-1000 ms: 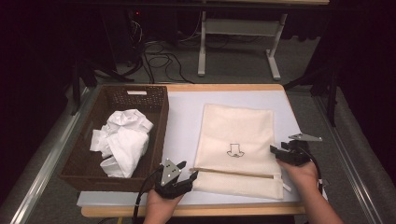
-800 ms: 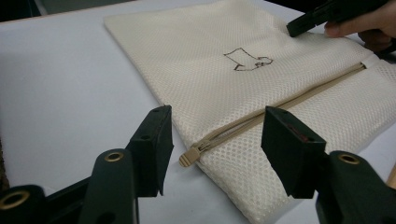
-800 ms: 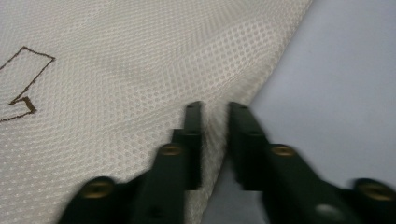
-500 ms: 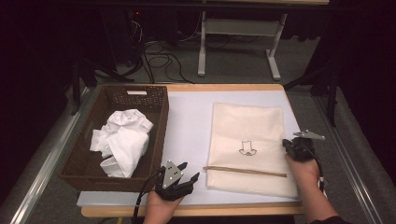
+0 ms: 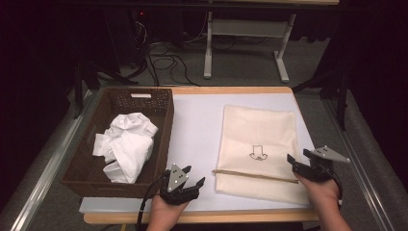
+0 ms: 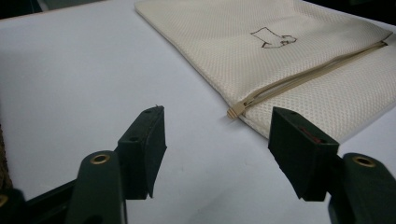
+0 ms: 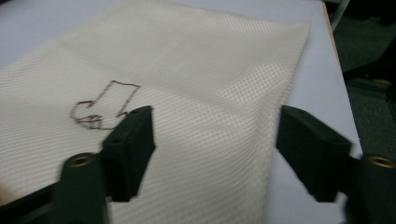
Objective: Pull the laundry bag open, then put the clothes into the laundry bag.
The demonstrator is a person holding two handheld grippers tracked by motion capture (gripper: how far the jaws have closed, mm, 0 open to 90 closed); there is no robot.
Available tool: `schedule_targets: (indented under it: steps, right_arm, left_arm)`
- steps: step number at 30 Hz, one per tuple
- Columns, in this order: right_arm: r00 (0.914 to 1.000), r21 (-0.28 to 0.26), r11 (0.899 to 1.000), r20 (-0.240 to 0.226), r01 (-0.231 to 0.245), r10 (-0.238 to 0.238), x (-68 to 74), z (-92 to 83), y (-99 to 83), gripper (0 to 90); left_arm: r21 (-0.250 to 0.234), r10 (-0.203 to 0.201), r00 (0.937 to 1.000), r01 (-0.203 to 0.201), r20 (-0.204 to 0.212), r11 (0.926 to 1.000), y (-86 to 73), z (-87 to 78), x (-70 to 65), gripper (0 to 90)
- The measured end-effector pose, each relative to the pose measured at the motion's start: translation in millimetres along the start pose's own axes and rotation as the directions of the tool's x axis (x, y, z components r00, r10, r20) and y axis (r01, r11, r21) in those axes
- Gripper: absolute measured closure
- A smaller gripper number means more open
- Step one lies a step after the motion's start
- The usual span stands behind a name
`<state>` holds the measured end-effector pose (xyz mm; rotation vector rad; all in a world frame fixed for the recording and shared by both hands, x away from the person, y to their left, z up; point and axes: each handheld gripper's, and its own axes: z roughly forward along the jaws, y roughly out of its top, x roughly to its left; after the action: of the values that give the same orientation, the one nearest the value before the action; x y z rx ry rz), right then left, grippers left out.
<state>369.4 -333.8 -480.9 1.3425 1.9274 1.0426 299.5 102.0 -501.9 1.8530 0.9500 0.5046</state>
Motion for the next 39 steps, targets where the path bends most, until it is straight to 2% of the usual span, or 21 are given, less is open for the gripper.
schedule_targets:
  steps: [1, 3, 5, 6, 8, 10, 12, 17, 21, 22, 23, 27, 30, 31, 32, 33, 34, 36, 37, 39]
  right_arm:
    - [1.0, -0.01, 1.0, -0.004, 0.006, -0.006, 4.6, -8.0, -1.6, 16.7]
    - [0.9998, -0.034, 0.999, 0.015, 0.013, -0.012, 14.1, -22.2, -6.8, 12.1]
    - [0.9998, -0.052, 0.999, -0.019, 0.004, -0.005, 20.2, -35.1, -13.6, 1.2]
    - [0.9998, -0.052, 0.999, -0.019, 0.004, -0.005, 20.2, -35.1, -13.6, 1.2]
    - [0.9984, -0.065, 0.997, -0.043, 0.033, -0.036, 27.8, -45.6, -21.9, 0.2]
    - [0.9965, -0.066, 0.997, -0.064, 0.05, -0.054, 29.4, -46.5, -25.0, 0.1]
    - [0.9959, -0.062, 0.997, -0.075, 0.046, -0.051, 29.0, -44.7, -25.1, 0.1]
    - [0.9928, -0.078, 0.995, -0.095, 0.066, -0.073, 30.2, -40.2, -23.3, 0.1]
    - [0.9918, -0.089, 0.995, -0.116, 0.044, -0.054, 32.2, -38.8, -20.7, 0.2]
    - [0.9914, -0.109, 0.993, -0.12, 0.04, -0.053, 34.0, -38.1, -19.4, 0.1]
    - [0.9914, -0.108, 0.993, -0.12, 0.038, -0.051, 34.9, -37.7, -18.4, 0.1]
    - [0.991, -0.11, 0.993, -0.116, 0.054, -0.066, 39.4, -36.9, -17.7, 0.2]
    - [0.9903, -0.106, 0.992, -0.114, 0.068, -0.08, 40.8, -37.3, -17.1, 0.1]
    - [0.9888, -0.106, 0.992, -0.125, 0.069, -0.082, 42.4, -38.2, -17.1, 0.1]
    - [0.9888, -0.106, 0.992, -0.125, 0.069, -0.082, 42.4, -38.2, -17.1, 0.1]
    - [0.987, -0.119, 0.989, -0.128, 0.083, -0.098, 42.9, -39.4, -17.2, 0.1]
    - [0.9869, -0.119, 0.99, -0.133, 0.076, -0.092, 43.3, -40.5, -16.9, 0.1]
    - [0.9868, -0.12, 0.99, -0.135, 0.073, -0.09, 43.5, -41.3, -16.6, 0.1]
    - [0.9874, -0.123, 0.99, -0.129, 0.076, -0.092, 43.5, -41.0, -16.2, 0.1]
    - [0.9881, -0.115, 0.991, -0.125, 0.075, -0.089, 43.5, -40.0, -16.2, 0.1]
  left_arm:
    - [0.003, -0.001, 1.0, 0.001, 0.004, 1.0, -0.1, 0.2, -0.2, 35.5]
    - [0.013, 0.004, 0.9999, -0.004, 0.01, 0.9999, 0.1, 1.2, -0.6, 30.7]
    - [0.026, 0.017, 0.9999, -0.017, -0.002, 0.9995, -0.5, 2.8, -2.2, 23.4]
    - [0.026, 0.017, 0.9999, -0.017, -0.002, 0.9995, -0.5, 2.8, -2.2, 19.3]
    - [0.04, 0.027, 0.9996, -0.027, -0.01, 0.9989, -0.7, 5.4, -4.9, 13.8]
    - [0.043, 0.03, 0.9995, -0.029, -0.012, 0.9986, -0.2, 5.8, -5.8, 8.4]
    - [0.033, 0.044, 0.9988, -0.043, -0.02, 0.9986, 2.6, 4.1, -8.3, 5.4]
    - [-0.007, 0.045, 0.9988, -0.045, -0.02, 0.9989, 10.2, -4.7, -11.7, 4.8]
    - [-0.007, 0.033, 0.9994, -0.033, -0.003, 0.9994, 16.3, -8.7, -12.2, 4.8]
    - [-0.008, 0.04, 0.9992, -0.04, -0.005, 0.9992, 18.8, -9.8, -13.1, 4.8]
    - [-0.007, 0.047, 0.9989, -0.047, -0.003, 0.9989, 20.0, -10.1, -13.7, 4.7]
    - [-0.013, 0.052, 0.9986, -0.052, 0.0, 0.9986, 23.3, -14.1, -13.8, 4.7]
    - [-0.014, 0.042, 0.9991, -0.042, 0.004, 0.999, 25.4, -18.1, -12.2, 5.0]
    - [-0.032, 0.025, 0.9997, -0.025, 0.003, 0.9992, 28.4, -24.5, -10.4, 5.2]
    - [-0.032, 0.025, 0.9997, -0.025, 0.003, 0.9992, 28.4, -24.5, -10.4, 5.7]
    - [-0.04, 0.002, 0.9996, -0.001, 0.026, 0.9992, 32.0, -29.4, -9.3, 6.5]
    - [-0.039, -0.002, 0.9994, 0.004, 0.035, 0.9992, 34.2, -31.4, -9.7, 6.5]
    - [-0.043, 0.01, 0.9994, -0.009, 0.032, 0.9991, 36.3, -33.8, -11.3, 6.4]
    - [-0.054, 0.03, 0.9993, -0.029, 0.024, 0.9981, 39.8, -38.7, -13.6, 6.5]
    - [-0.062, 0.022, 0.9993, -0.02, 0.031, 0.9979, 42.1, -42.3, -14.0, 6.8]
